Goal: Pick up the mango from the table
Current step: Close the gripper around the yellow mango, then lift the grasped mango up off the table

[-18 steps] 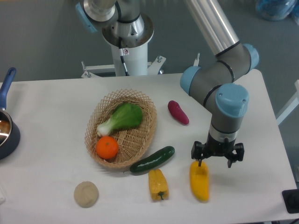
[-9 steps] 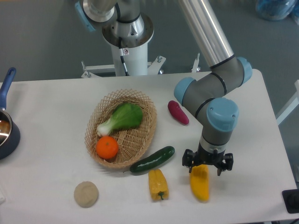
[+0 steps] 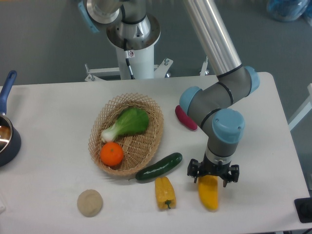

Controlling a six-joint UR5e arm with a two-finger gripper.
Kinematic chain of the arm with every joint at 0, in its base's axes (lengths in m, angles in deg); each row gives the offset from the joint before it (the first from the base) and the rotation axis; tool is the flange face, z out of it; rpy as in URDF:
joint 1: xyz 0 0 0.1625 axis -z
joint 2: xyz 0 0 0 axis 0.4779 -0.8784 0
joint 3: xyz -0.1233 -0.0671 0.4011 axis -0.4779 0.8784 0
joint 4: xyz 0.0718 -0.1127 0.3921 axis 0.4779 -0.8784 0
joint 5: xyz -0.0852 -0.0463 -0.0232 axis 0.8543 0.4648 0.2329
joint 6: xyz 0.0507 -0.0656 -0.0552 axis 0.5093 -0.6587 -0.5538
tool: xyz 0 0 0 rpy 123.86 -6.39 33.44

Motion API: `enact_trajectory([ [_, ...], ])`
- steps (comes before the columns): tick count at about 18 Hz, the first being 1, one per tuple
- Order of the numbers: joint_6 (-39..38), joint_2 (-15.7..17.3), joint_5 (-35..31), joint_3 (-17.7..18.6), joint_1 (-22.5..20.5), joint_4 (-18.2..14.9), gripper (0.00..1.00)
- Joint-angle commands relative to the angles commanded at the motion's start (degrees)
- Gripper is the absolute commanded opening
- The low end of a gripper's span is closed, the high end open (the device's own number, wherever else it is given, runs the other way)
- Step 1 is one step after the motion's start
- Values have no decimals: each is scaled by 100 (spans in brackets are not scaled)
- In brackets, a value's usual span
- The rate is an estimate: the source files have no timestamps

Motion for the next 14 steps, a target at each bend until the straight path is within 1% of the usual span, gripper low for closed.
enact_trajectory([
  [1, 0, 9, 0, 9, 0, 0, 100],
  [2, 0, 9, -9, 18, 0, 0, 96],
  [3, 0, 17, -9, 26, 0, -9, 81],
  [4, 0, 26, -17, 53, 0, 0, 65],
  [5, 0, 44, -18, 70, 0, 0, 53],
  [6, 0, 53, -18, 70, 0, 0, 48],
  [8, 0, 70, -18, 62, 0, 0, 42],
  [9, 0, 79, -18, 53, 0, 0, 34],
  [11, 8, 97, -9, 18, -9, 0, 26],
  [12, 9, 114, 9, -35, -26, 0, 26],
  [14, 8, 298, 61, -236, -79, 0, 26],
])
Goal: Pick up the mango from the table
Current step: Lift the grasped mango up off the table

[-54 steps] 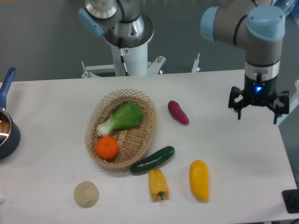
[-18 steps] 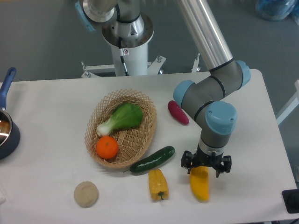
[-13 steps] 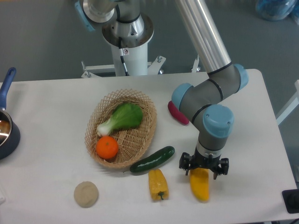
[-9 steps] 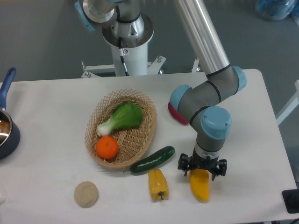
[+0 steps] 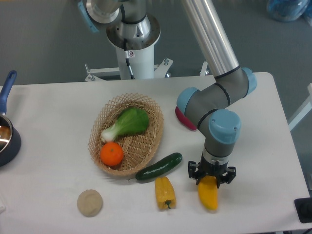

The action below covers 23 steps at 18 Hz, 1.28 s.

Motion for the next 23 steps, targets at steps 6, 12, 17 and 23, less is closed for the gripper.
enact_trajectory([
  [6, -167, 316, 720, -677, -53, 9, 26],
  [12, -158, 1142, 1985, -529, -702, -9, 26],
  [17, 492, 1381, 2101, -441, -1125, -79, 25],
  [23, 1572, 1504, 2031, -212, -1195, -395, 25],
])
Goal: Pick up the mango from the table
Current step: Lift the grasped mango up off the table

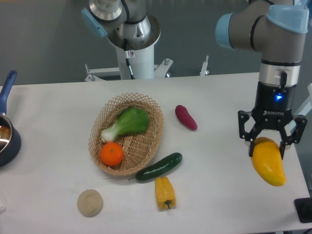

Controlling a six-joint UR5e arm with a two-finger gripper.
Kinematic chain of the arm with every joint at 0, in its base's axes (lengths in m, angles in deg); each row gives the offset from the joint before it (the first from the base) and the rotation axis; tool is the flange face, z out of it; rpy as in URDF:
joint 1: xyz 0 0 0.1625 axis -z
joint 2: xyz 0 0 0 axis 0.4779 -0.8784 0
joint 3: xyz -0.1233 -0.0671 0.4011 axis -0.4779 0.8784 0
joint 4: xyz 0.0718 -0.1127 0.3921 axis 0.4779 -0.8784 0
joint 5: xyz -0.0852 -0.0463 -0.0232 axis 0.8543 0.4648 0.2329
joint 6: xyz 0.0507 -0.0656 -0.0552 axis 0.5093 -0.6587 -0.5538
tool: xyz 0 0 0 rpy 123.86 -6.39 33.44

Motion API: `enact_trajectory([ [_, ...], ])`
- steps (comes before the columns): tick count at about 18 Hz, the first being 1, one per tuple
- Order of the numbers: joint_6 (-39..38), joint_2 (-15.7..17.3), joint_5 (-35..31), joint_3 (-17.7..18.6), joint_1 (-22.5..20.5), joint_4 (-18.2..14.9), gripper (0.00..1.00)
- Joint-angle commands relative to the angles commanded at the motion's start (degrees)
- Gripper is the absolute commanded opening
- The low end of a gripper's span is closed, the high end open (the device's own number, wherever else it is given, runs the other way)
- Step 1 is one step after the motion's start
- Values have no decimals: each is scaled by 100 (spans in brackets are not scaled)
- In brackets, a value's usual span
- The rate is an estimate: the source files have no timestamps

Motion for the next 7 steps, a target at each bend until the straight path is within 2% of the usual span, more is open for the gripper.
enact_trajectory([
  [7, 10, 114, -114, 123, -9, 0, 25],
])
